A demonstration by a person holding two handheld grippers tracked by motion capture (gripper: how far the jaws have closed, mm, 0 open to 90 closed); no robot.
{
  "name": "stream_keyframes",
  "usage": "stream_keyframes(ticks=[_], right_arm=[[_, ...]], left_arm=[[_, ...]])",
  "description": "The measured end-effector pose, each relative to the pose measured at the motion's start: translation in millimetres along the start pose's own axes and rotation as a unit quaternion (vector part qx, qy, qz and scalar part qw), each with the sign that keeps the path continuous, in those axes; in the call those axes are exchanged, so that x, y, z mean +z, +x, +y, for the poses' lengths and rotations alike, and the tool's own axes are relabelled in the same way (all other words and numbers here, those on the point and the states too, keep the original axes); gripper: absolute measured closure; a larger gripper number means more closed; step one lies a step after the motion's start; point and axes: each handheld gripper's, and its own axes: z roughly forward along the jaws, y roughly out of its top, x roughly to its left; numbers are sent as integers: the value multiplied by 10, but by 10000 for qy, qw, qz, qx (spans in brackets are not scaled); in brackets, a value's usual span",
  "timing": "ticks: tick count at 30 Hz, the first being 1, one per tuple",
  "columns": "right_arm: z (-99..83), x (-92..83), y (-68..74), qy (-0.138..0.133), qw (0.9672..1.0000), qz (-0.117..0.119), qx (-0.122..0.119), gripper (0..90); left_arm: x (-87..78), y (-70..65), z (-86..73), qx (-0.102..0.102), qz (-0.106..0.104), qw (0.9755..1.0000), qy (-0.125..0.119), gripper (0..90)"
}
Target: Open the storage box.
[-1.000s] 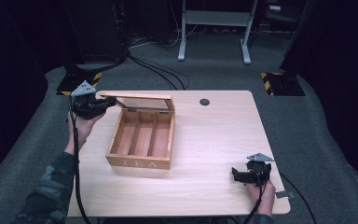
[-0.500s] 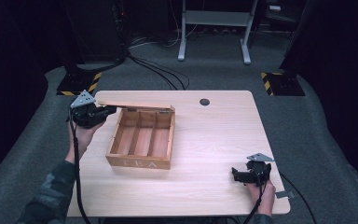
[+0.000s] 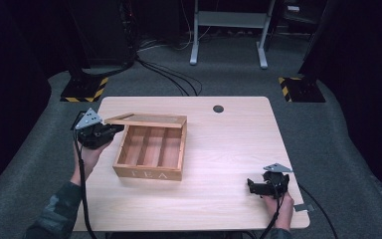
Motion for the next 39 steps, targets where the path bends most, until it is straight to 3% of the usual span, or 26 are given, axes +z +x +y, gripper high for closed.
stream_keyframes(ticks=[11, 15, 19, 28, 36, 39], right_arm=[[-2, -2, -4, 5, 10000, -5, -31, 3], [-1, -1, -1, -3, 10000, 0, -6, 3], [-2, -2, -4, 3, 10000, -7, -32, 3], [-1, -1, -2, -1, 10000, -7, -17, 3], [-2, -2, -3, 1, 10000, -9, -27, 3], [-2, -1, -3, 2, 10000, -9, -27, 3]], left_arm=[[-43, -85, -204, -44, -27, 10000, 29, 843], [-53, -132, -308, 69, 32, 9999, 103, 839], [-55, -178, -436, 51, 33, 9999, 149, 839], [-36, -228, -641, -54, 11, 9997, 251, 839], [2, -172, -925, -379, 15, 9983, 447, 828], [18, -180, -993, -363, -28, 9980, 525, 827]])
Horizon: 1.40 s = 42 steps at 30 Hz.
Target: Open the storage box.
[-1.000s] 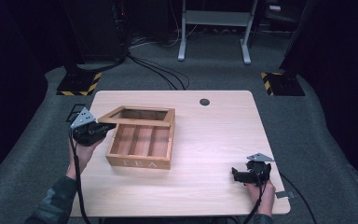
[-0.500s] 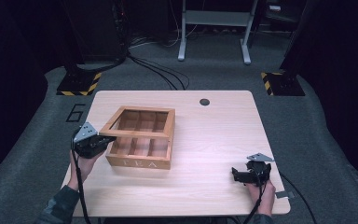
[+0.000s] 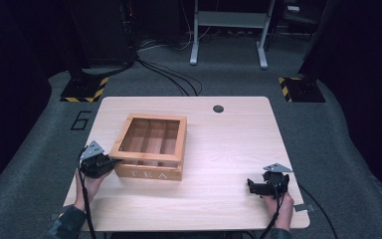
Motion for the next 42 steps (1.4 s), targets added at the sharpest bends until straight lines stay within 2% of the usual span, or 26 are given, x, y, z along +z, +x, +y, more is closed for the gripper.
stream_keyframes(ticks=[1, 8, 11, 16, 26, 29, 30, 32, 33, 34, 35, 36, 39, 42], right_arm=[[-1, 0, 0, -1, 10000, -1, 1, 3], [-1, 0, 1, -13, 10000, -4, 6, 3], [-2, 0, 1, -13, 10000, -5, 6, 3], [-2, 0, 1, -14, 10000, -5, 7, 3], [-2, 0, 1, -13, 10000, -5, 6, 3], [-1, -1, 1, -3, 10000, -5, 5, 3], [-1, 0, 1, -14, 10000, -5, 7, 3], [-1, 0, 1, -4, 10000, -6, 5, 3], [-1, 0, 1, -4, 10000, -6, 5, 3], [-2, 0, 1, -15, 10000, -4, 7, 3], [-1, 0, 1, -1, 10000, -4, 5, 3], [-1, 0, 0, -14, 10000, -4, 5, 3], [-1, 0, 1, -16, 10000, -4, 7, 5], [-2, 0, 1, -16, 10000, -4, 8, 5]], left_arm=[[-1, -2, -14, -78, -24, 10000, -49, 826], [-16, -8, -17, -128, -31, 9999, -81, 822], [-32, -19, 0, -81, -55, 9999, 27, 803], [-49, -67, 32, -11, 26, 9999, 168, 768], [-93, -122, 79, -38, -54, 9992, 400, 652], [-118, -151, 84, -58, -47, 9989, 452, 567], [-143, -165, 79, -121, -69, 9989, 456, 538], [-169, -170, 76, -159, 82, 9985, 520, 438], [-169, -170, 76, -159, 82, 9985, 520, 398], [-172, -142, 36, -215, 40, 9973, 695, 384], [-160, -148, -3, -176, 69, 9966, 798, 377], [-150, -161, -48, -164, 97, 9965, 816, 360], [-170, -163, -143, -322, 39, 9964, 784, 331], [-178, -171, -229, -394, -5, 9956, 856, 278]])
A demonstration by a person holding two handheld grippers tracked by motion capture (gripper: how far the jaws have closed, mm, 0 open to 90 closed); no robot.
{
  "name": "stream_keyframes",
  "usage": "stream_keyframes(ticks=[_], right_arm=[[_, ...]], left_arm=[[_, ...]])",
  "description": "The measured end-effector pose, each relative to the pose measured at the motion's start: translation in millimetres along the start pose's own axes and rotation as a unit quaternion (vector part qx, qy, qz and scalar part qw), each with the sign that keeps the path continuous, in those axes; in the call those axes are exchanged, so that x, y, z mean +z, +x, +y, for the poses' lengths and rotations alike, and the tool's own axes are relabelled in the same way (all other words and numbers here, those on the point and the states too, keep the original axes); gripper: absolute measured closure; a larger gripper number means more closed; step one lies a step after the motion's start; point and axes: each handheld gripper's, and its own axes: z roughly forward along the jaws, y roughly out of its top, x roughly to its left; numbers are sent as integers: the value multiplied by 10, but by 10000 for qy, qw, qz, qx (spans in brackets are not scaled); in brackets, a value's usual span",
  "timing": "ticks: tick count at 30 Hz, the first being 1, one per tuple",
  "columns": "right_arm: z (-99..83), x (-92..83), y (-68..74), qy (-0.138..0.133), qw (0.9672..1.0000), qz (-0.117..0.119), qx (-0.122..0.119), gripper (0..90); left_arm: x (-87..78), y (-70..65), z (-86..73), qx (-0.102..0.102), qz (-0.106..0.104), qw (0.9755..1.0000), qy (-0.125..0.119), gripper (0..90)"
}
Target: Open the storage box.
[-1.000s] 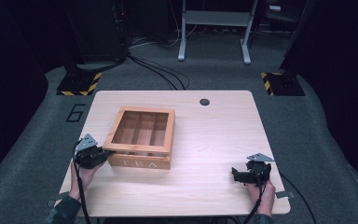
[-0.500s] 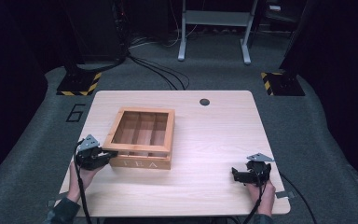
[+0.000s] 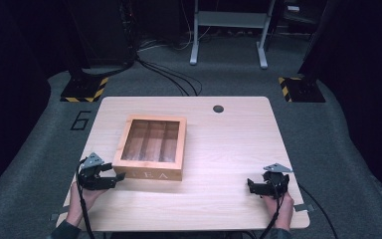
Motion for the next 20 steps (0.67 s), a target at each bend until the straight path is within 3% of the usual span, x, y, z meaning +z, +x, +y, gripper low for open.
stream_keyframes(ticks=[7, 10, 15, 20], right_arm=[[0, 0, 1, 0, 10000, -2, 1, 5], [0, 0, 1, -1, 10000, -2, 0, 5], [0, 0, 1, 1, 10000, -3, 2, 5], [0, 0, 2, 0, 10000, -7, 5, 5]], left_arm=[[67, -13, -216, 6, 72, 9997, 222, 196], [123, 8, -353, -87, 91, 9993, 362, 163], [108, 11, -438, -124, 199, 9996, 182, 152], [93, 2, -480, 4, 305, 9994, 140, 148]])
